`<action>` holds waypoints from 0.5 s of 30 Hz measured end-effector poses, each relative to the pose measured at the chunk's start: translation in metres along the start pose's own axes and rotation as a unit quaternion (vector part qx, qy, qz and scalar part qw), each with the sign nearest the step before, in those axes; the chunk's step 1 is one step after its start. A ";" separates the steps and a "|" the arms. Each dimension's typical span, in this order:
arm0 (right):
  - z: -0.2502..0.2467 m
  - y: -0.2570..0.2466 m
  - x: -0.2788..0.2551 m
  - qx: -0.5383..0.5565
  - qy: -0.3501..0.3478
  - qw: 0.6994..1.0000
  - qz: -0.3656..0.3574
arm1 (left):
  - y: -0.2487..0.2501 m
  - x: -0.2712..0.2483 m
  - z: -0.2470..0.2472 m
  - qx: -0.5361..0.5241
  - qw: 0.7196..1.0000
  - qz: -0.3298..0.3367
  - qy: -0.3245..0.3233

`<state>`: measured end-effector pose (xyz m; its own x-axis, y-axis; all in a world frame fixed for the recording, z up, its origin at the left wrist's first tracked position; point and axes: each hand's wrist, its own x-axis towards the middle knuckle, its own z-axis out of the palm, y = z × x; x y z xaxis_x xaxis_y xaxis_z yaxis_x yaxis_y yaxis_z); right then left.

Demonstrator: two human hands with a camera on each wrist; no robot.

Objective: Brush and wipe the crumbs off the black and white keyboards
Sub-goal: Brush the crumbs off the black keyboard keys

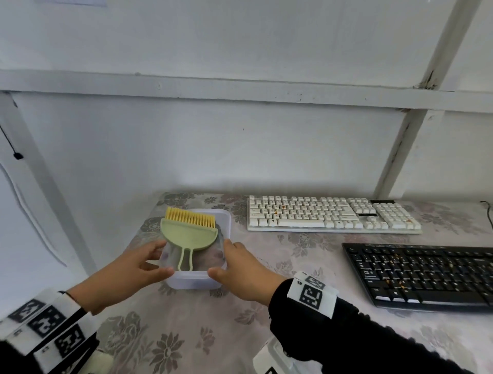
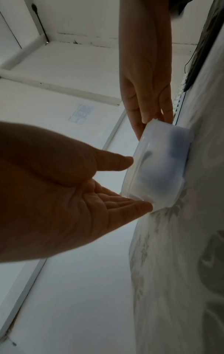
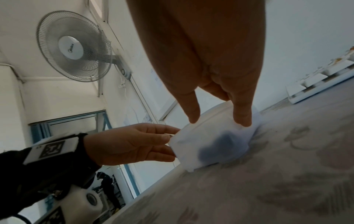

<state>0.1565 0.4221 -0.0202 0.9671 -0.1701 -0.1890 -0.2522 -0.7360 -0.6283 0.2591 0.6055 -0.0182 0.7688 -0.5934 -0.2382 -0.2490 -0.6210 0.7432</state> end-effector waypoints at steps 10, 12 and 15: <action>0.015 -0.013 -0.032 -0.082 0.001 0.997 -0.013 | -0.009 -0.029 0.000 -0.013 1.000 -0.008 -0.011; 0.014 -0.014 -0.028 -0.128 0.054 0.990 -0.025 | -0.009 -0.029 0.001 -0.015 1.000 -0.007 -0.014; 0.015 -0.016 -0.006 -0.179 0.096 0.974 -0.097 | -0.009 -0.029 0.002 -0.016 1.000 -0.009 -0.009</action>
<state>0.1548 0.4449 -0.0199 0.9923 -0.0992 0.0740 -0.0696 -0.9418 -0.3289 0.2378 0.6276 -0.0190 0.7616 -0.5924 -0.2629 -0.2159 -0.6143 0.7589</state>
